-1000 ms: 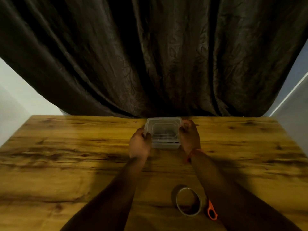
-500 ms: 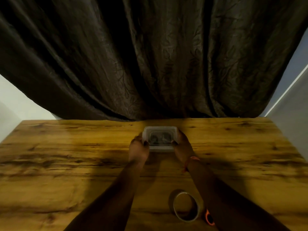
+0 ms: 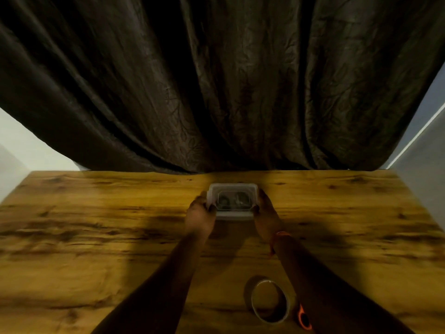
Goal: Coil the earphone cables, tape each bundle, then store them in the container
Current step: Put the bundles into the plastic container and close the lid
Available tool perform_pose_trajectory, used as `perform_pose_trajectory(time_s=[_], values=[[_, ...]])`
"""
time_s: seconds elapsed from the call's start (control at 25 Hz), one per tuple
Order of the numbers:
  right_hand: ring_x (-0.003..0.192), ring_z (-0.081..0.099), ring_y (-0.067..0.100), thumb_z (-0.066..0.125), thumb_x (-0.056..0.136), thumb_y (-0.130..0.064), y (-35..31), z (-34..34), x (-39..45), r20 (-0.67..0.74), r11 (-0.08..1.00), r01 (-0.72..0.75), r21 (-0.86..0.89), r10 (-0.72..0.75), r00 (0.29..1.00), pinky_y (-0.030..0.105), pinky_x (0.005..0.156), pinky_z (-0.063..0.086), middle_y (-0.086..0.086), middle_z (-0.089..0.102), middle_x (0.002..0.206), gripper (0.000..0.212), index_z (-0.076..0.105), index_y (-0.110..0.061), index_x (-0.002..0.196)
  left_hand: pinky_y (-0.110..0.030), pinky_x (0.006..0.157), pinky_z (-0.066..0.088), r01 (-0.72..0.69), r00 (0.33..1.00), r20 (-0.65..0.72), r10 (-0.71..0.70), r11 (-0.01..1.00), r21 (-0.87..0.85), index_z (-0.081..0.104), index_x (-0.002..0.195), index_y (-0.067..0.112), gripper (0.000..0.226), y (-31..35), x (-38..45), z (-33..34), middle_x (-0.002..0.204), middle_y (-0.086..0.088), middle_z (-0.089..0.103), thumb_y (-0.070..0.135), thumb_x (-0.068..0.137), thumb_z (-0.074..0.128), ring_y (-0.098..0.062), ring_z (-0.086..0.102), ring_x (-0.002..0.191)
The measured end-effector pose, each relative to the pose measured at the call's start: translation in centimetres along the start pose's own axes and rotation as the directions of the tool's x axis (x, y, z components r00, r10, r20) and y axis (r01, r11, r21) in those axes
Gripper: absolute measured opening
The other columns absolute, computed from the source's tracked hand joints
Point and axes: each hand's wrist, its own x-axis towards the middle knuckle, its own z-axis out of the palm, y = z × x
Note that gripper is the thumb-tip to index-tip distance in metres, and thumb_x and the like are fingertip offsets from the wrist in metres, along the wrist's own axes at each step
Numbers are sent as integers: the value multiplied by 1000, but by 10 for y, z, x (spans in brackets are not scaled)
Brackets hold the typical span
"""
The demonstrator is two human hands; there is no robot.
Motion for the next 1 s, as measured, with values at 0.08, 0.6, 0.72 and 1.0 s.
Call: perform_pose_trajectory(time_s=[0.08,0.6,0.72,1.0], values=[[132,45,31,34,106,-20,1,1,-1,-6,1000,11,-22,-11,1000,38,108,41,2,13,164,60,4,-26,158,-35,62,53,-45,999,8,45,998,54,56,115,17,27,-1,-2,-1,104,-7,66,33,93,55,-23,65,82],[147,21,15,51,100,-31,3,-30,-31,-213,987,95,127,-66,975,23,113,22,-1,17,163,66,18,-23,156,-44,95,42,-241,937,-183,297,931,274,42,135,3,51,21,-31,-16,134,-20,43,39,99,45,-36,45,120],[141,21,2,51,100,-33,24,-55,-64,-185,984,180,11,-175,967,23,109,24,-15,21,157,57,26,-39,151,-36,95,47,-579,785,-12,620,740,343,49,133,13,44,9,-69,-15,136,-10,46,41,98,45,-23,44,123],[113,58,32,47,90,-45,108,-51,-185,-118,850,212,-482,-302,946,43,85,55,4,57,128,45,60,-23,127,-34,87,55,-880,473,420,774,396,261,60,121,34,32,-50,-186,23,133,4,58,42,90,51,-21,57,117]])
